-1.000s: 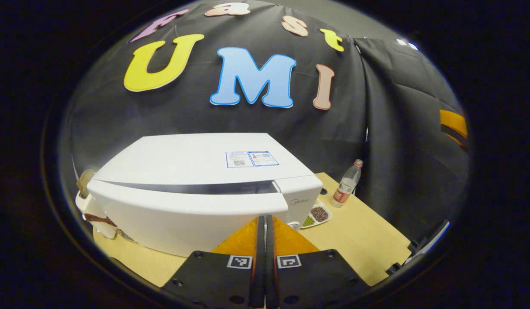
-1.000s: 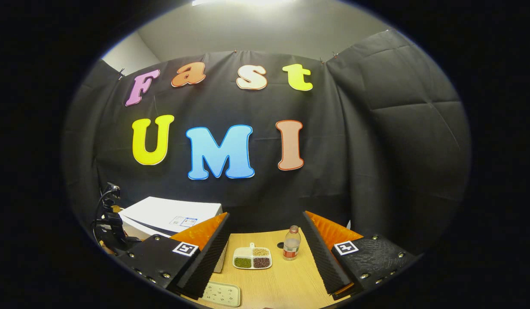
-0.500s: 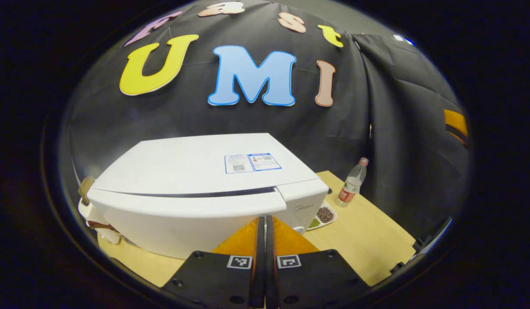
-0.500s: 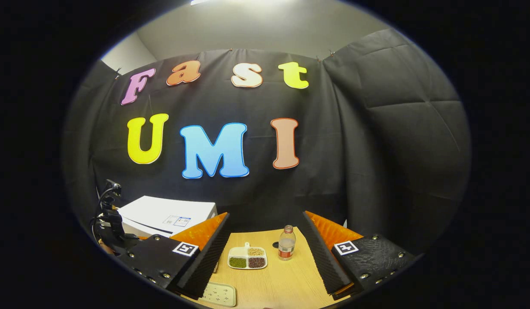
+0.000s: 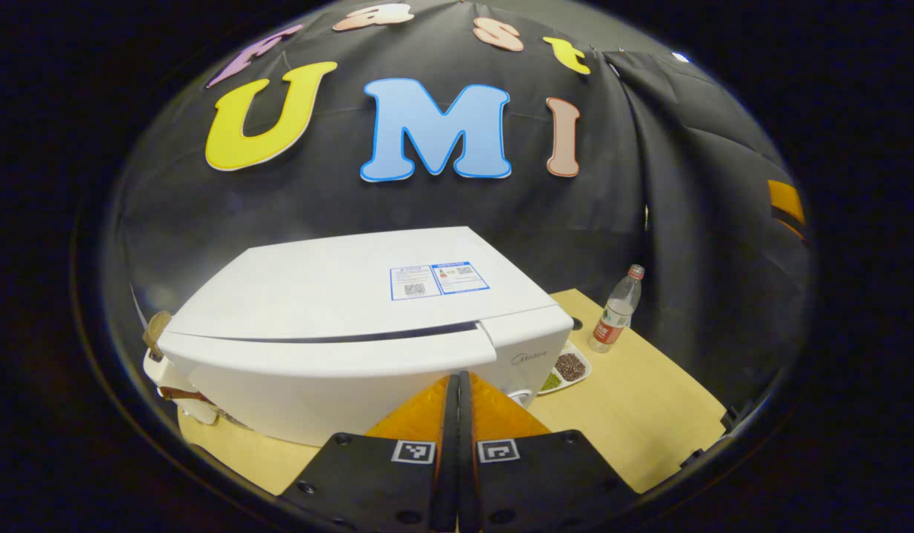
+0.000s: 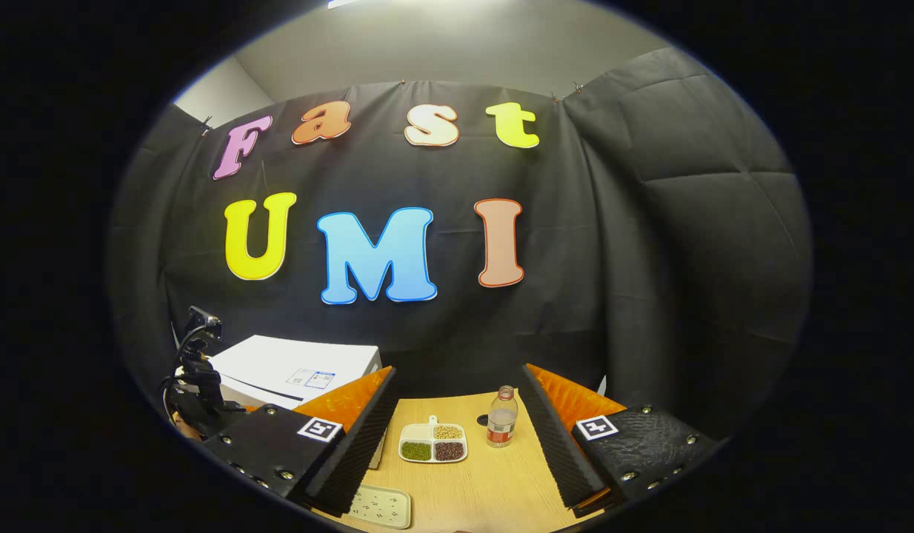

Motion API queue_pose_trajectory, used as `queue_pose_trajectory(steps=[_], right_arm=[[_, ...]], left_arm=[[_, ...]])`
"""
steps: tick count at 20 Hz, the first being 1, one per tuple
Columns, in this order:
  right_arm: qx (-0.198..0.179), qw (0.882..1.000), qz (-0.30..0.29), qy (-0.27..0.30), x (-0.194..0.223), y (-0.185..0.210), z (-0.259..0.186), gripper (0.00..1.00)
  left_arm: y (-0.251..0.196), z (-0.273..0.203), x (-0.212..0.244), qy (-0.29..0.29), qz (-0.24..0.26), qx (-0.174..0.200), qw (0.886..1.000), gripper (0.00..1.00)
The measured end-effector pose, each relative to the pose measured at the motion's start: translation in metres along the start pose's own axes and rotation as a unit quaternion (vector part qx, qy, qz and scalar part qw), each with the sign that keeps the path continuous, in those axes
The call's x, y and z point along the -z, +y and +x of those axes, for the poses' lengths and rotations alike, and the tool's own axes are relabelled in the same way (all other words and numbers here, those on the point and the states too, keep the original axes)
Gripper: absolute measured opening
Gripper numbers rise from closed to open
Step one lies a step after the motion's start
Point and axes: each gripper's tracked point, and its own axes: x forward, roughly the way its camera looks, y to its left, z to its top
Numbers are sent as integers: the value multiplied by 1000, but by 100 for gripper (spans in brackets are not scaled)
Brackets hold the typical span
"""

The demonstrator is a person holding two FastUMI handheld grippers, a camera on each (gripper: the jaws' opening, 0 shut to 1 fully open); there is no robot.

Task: Open the microwave oven with the left hand, put the food in, and close the microwave oven.

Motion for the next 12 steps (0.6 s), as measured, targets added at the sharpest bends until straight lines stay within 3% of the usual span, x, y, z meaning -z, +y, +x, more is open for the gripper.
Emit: queue_pose_trajectory(steps=[6, 12], right_arm=[[-9, 1000, 3, 8, 6, 9, -7, 99], [-24, 1000, -3, 4, 5, 27, -10, 99]], left_arm=[[1, 6, -4, 11, 25, -6, 1000, 7], [-10, -62, -81, -94, 10, 6, 996, 7]])
